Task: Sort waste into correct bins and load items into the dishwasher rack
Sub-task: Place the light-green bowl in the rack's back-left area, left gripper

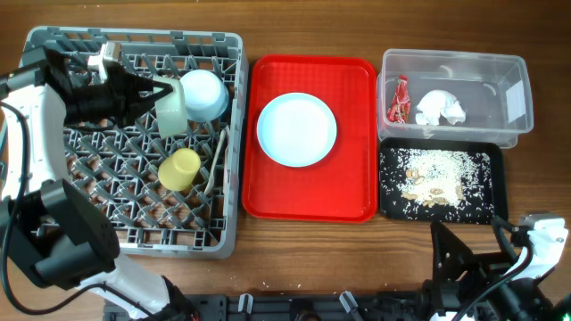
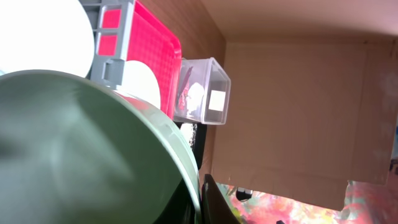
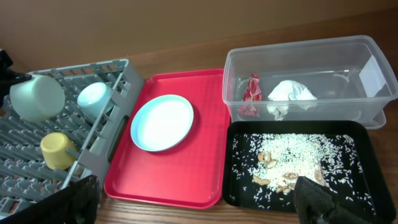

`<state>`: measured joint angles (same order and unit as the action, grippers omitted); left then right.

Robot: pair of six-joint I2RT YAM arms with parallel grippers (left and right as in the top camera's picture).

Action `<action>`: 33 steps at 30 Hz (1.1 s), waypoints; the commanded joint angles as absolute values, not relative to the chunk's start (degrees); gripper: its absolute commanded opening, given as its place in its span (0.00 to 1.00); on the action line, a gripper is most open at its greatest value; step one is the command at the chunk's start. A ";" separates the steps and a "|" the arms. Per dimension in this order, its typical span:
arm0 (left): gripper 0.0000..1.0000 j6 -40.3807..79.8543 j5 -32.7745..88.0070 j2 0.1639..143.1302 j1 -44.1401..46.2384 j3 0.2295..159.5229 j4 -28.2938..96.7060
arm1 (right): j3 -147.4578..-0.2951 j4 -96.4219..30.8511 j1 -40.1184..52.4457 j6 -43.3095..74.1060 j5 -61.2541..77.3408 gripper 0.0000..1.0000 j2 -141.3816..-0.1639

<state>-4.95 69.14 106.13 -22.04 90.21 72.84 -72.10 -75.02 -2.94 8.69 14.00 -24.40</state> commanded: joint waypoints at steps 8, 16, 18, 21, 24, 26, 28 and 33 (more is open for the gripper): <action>0.04 -7.31 71.33 106.85 -22.39 90.21 73.76 | -71.99 -74.94 -3.03 7.66 14.48 1.00 -23.94; 0.04 -7.31 71.35 106.85 -22.41 90.21 77.80 | -71.99 -74.91 -3.03 7.64 14.46 1.00 -23.94; 0.04 -7.46 71.33 106.85 -22.41 90.21 78.83 | -71.99 -75.00 -3.03 7.64 14.48 1.00 -23.94; 0.04 -10.26 71.26 106.87 -22.90 90.21 76.07 | -71.99 -75.11 -3.03 7.66 14.48 1.00 -23.94; 0.04 -1.80 71.42 107.35 -24.64 90.21 68.45 | -71.99 -75.11 -3.03 7.64 14.46 1.00 -23.94; 0.04 2.02 73.49 108.84 -24.51 90.21 65.21 | -71.99 -75.11 -3.03 7.64 14.46 1.00 -23.94; 0.04 2.83 75.64 111.07 -24.27 90.21 63.05 | -71.99 -75.11 -3.03 7.64 14.48 1.00 -23.94; 0.04 8.16 75.37 117.78 -27.07 90.21 58.04 | -71.99 -75.13 -3.03 7.64 14.48 1.00 -23.94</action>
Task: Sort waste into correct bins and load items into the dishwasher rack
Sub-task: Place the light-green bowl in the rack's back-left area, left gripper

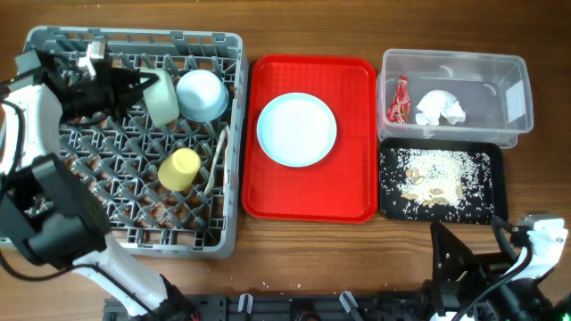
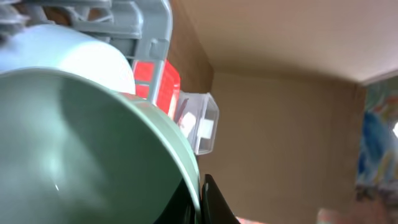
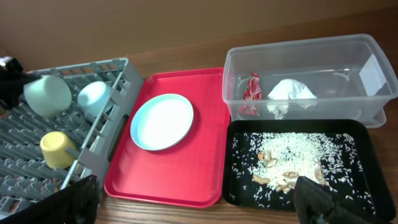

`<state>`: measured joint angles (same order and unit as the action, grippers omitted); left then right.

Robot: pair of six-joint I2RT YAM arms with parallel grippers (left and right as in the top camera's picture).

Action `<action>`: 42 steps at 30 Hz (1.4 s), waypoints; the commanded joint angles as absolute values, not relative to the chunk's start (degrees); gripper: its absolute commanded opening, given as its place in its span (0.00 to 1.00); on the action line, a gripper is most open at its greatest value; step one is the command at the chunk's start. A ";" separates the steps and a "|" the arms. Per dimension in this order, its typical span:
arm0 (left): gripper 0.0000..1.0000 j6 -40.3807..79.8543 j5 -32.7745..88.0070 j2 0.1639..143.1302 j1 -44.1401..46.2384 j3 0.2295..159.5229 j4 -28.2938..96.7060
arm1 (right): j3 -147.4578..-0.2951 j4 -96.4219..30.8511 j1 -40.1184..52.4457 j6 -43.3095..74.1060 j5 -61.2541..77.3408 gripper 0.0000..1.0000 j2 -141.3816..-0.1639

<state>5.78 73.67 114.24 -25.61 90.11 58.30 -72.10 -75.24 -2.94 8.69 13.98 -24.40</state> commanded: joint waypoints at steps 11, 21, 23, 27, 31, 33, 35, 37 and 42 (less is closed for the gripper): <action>0.51 8.19 57.10 121.03 -39.16 90.24 62.24 | -71.99 -75.11 -3.03 7.64 14.46 1.00 -23.94; 1.00 9.45 59.11 110.21 -49.63 90.24 74.06 | -71.99 -75.13 -3.03 7.64 14.46 1.00 -23.94; 1.00 9.47 59.11 103.09 -48.82 90.24 73.93 | -71.99 -75.16 -3.03 7.64 14.46 1.00 -23.94; 1.00 9.45 58.15 87.53 -43.59 90.24 73.52 | -71.99 -75.16 -3.03 7.62 14.46 1.00 -23.94; 1.00 9.45 53.91 82.30 -35.75 90.24 73.17 | -71.99 -75.16 -3.03 7.62 14.46 1.00 -23.94; 1.00 9.43 53.74 82.30 -32.18 90.24 73.78 | -71.99 -75.16 -3.03 7.64 14.48 1.00 -23.94; 0.88 9.45 50.06 82.32 -28.62 90.24 73.54 | -71.99 -75.16 -3.03 7.64 14.46 1.00 -23.94; 0.78 9.47 43.70 82.41 -24.88 90.24 73.56 | -71.99 -75.16 -3.03 7.66 14.46 1.00 -23.94; 0.53 14.09 21.87 83.07 -13.56 90.24 71.99 | -71.99 -75.13 -3.03 7.64 14.46 0.99 -23.94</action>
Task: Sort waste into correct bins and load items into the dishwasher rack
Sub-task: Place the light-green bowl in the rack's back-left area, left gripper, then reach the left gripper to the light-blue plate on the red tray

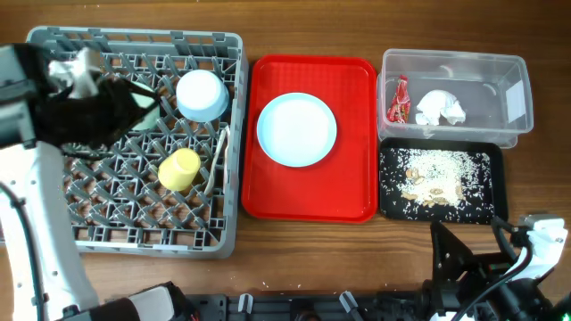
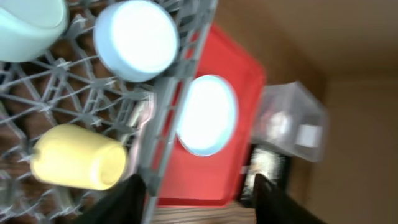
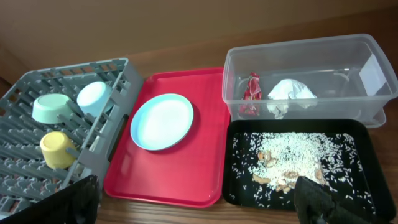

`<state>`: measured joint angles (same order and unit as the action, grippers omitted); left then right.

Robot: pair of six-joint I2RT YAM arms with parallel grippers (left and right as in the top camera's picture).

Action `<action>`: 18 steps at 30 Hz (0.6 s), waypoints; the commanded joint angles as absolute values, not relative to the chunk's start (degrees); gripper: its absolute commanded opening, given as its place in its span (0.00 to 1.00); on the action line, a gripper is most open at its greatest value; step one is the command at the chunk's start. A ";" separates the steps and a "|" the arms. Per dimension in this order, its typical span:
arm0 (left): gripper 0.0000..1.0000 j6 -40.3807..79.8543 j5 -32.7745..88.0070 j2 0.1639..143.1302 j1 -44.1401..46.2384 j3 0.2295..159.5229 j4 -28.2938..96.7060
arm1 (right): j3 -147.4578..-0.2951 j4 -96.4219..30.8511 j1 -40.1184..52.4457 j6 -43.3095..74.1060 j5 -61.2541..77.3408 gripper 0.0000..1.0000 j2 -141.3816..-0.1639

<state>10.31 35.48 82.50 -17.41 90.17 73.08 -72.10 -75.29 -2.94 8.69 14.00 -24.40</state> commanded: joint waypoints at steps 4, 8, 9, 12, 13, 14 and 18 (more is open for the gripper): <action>0.48 19.68 16.08 85.19 -7.84 90.21 70.94 | -71.99 -75.16 -3.03 7.64 14.48 1.00 -23.94; 0.44 20.23 16.84 88.77 4.43 90.21 67.64 | -71.99 -75.16 -3.03 7.64 14.46 1.00 -23.94; 0.44 20.23 16.84 89.78 7.16 90.21 66.30 | -71.99 -75.16 -3.03 7.64 14.46 1.00 -23.94; 0.43 23.07 15.05 95.81 20.47 90.21 59.29 | -71.99 -75.18 -3.03 7.64 14.46 1.00 -23.94; 0.44 23.73 13.43 97.60 23.68 90.21 57.49 | -71.99 -75.26 -3.03 7.64 14.48 1.00 -23.94; 0.47 24.18 11.90 99.53 26.89 90.21 55.66 | -71.99 -75.42 -3.03 7.62 14.46 1.00 -23.94; 0.55 24.32 3.75 108.75 38.83 90.21 47.05 | -71.99 -77.28 -3.03 7.64 14.46 1.00 -23.94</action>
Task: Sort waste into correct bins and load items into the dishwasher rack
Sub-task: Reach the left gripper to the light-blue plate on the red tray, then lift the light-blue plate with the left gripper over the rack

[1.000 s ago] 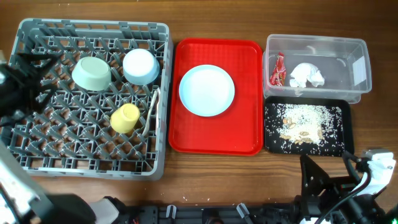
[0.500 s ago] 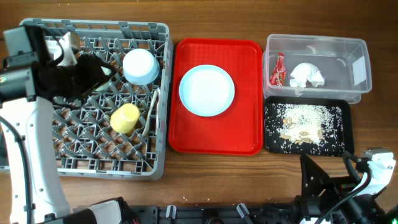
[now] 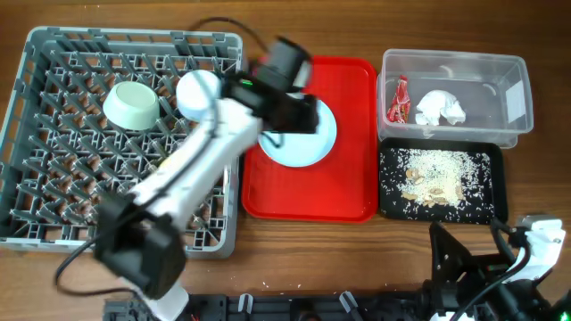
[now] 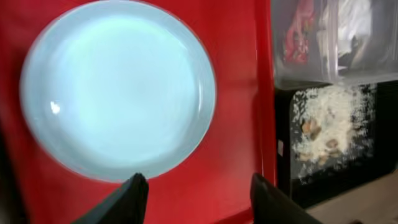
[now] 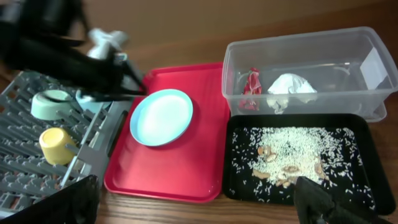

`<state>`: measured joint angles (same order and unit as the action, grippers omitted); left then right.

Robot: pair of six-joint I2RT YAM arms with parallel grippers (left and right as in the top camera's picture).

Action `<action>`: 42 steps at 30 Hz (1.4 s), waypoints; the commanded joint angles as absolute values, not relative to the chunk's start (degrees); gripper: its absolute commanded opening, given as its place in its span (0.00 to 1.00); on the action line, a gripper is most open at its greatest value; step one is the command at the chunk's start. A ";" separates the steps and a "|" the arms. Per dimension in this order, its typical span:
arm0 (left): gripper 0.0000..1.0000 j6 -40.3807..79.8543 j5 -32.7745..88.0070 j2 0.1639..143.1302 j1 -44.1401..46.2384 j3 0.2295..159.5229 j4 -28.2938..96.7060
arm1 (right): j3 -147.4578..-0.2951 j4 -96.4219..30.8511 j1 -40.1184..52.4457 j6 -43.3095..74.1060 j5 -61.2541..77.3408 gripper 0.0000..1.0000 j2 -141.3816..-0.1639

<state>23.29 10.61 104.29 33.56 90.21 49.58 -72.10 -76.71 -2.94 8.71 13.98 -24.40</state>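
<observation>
A light blue plate (image 4: 118,87) lies on the red tray (image 3: 308,201). My left gripper (image 4: 199,199) hangs open just above the plate's near edge, nothing between its fingers; in the overhead view the left gripper (image 3: 302,114) covers part of the plate (image 3: 319,143). The grey dishwasher rack (image 3: 134,34) holds a green bowl (image 3: 132,104), a blue bowl (image 3: 198,89) and a yellow cup (image 5: 53,144). My right gripper (image 5: 196,205) stands open at the table's front right, holding nothing.
A clear bin (image 3: 451,55) at the back right holds a red wrapper (image 3: 398,100) and crumpled white paper (image 3: 440,108). In front of it sits a black tray (image 3: 389,178) of rice and food scraps. My left arm stretches across the rack's right side.
My left gripper, open over the rack beside the blue bowl, now hangs open over the plate on the red tray. The green bowl stays in the rack. The right arm has not moved.
My left gripper held the green bowl over the rack next to the blue bowl, then nearer the rack's back left. Then the bowl sat in the rack and the gripper was open above it. Now the gripper is over the plate.
</observation>
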 commanded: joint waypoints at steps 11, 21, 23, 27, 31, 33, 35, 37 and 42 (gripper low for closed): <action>0.53 24.51 -6.74 122.85 45.95 90.21 38.81 | -71.99 -77.28 -3.03 7.64 14.46 1.00 -23.94; 0.04 24.84 -6.74 121.91 46.00 91.31 39.48 | -71.96 -77.28 -3.03 7.66 14.48 1.00 -23.94; 0.04 24.88 -6.72 115.22 45.71 94.04 43.77 | -71.96 -77.28 -3.03 7.66 14.46 1.00 -23.94; 0.04 24.88 -2.59 95.09 43.51 97.65 53.65 | -71.94 -77.28 -3.03 7.64 14.48 1.00 -23.94; 0.04 22.55 13.13 78.19 28.97 97.65 64.53 | -71.94 -77.28 -3.03 7.66 14.46 1.00 -23.94; 0.04 16.16 31.90 76.69 17.21 97.62 68.64 | -71.94 -77.28 -3.03 7.62 14.48 1.00 -23.94; 0.04 8.88 46.94 79.26 7.53 97.34 73.14 | -71.94 -77.25 -3.03 7.64 14.46 1.00 -23.94; 0.04 0.49 55.75 83.50 1.67 97.34 78.63 | -71.94 -77.28 -3.03 7.64 14.46 1.00 -23.94; 0.04 -10.33 64.29 95.85 -3.49 97.34 85.97 | -71.94 -77.28 -3.03 7.66 14.46 1.00 -23.94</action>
